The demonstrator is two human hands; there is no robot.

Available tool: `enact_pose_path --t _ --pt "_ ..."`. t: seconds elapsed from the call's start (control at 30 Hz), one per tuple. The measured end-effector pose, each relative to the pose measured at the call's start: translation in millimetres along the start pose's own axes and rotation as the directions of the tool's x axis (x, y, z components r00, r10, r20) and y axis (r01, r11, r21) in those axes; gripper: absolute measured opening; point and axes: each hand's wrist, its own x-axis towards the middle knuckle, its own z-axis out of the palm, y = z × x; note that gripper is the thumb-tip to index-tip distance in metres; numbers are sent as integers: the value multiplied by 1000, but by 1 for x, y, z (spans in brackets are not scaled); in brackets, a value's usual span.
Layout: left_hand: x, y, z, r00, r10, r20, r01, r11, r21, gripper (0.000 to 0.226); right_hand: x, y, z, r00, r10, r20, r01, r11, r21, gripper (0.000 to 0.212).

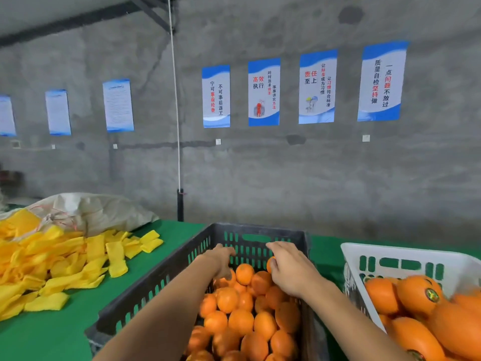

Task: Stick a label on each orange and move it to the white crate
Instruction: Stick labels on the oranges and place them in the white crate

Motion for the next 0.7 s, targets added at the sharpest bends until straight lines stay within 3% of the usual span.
enact_pose_path --t 0.4,0.6,0.7 --pt "102 -13 23 986 -116 117 112 993 39 79 30 19 24 993 59 -102 -51 996 80 51" --pt "80 -9 4 995 -77 71 77 997 5 52 29 19 21 992 54 -112 -45 996 78 49" --pt "34 2 -30 1000 30 9 -29 999 -31 54 18 10 8 994 48 -101 -43 998 50 48"
